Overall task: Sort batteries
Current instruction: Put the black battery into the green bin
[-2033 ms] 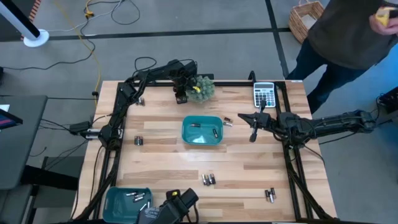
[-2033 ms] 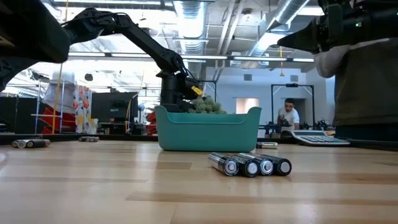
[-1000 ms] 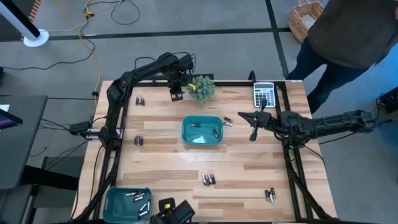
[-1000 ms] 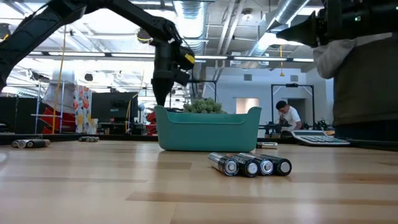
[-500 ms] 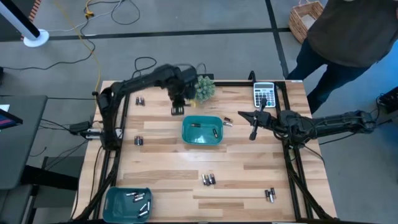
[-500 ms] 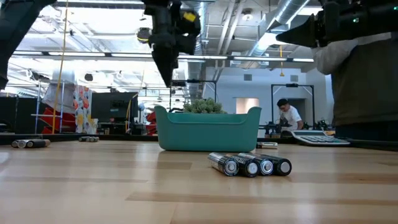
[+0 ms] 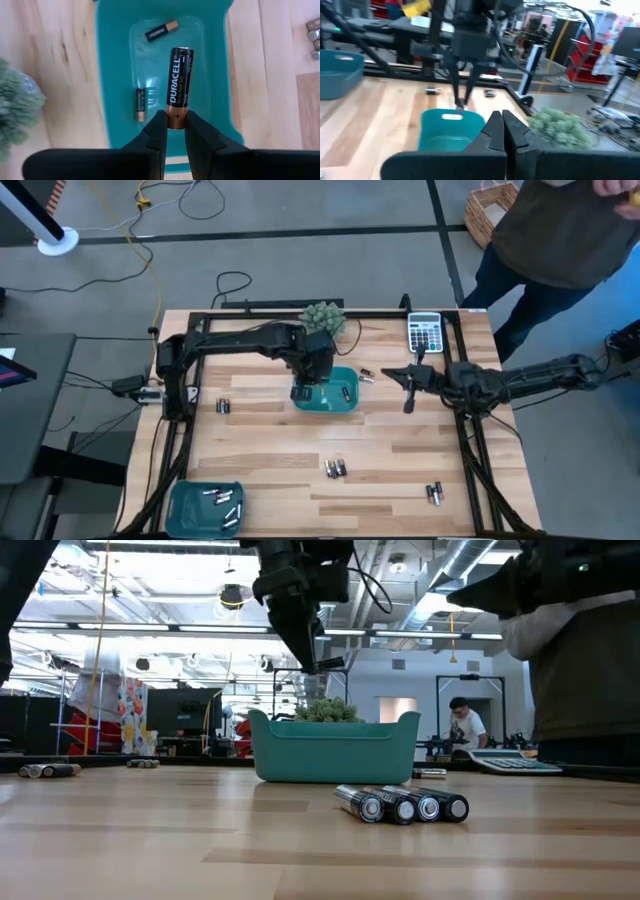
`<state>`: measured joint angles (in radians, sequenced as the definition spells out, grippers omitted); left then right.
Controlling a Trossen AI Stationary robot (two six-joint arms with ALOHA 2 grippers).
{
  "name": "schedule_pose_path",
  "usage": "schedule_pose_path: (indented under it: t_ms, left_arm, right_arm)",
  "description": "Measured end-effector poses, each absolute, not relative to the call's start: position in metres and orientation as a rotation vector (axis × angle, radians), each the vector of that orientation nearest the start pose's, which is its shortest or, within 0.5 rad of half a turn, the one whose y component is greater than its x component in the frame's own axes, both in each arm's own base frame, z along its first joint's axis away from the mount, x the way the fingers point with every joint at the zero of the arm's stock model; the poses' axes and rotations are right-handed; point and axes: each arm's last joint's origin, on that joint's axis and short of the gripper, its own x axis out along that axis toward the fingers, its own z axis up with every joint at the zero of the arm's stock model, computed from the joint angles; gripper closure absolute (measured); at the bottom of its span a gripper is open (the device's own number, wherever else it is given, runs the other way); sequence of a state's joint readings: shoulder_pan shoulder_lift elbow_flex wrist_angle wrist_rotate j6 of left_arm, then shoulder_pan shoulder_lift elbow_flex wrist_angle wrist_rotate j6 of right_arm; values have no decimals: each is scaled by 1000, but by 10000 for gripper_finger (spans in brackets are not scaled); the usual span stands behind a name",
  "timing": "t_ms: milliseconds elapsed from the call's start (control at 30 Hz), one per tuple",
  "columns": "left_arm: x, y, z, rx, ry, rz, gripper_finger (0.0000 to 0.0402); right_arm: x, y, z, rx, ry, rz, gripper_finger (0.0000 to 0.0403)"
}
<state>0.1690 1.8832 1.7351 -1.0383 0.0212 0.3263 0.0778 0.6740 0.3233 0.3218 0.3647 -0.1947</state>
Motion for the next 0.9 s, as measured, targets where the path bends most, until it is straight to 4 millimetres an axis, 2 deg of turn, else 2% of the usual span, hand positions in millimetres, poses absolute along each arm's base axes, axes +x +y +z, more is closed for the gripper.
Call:
schedule_pose_path:
  t_ms: [267, 600, 733, 900]
  left_arm:
    - [382, 57, 259, 105, 1225, -34, 344]
    - [383, 57, 253, 125, 1218, 41, 245]
    - [380, 61, 262, 89, 1183, 81, 233]
    - [376, 60, 297, 109, 982, 107, 250]
  right_arm:
    - [159, 7, 238, -197, 51, -250, 403]
    - [160, 3, 239, -202, 40, -282, 403]
    - [160, -1, 239, -204, 42, -302, 403]
    - [159, -4, 239, -197, 51, -320, 403]
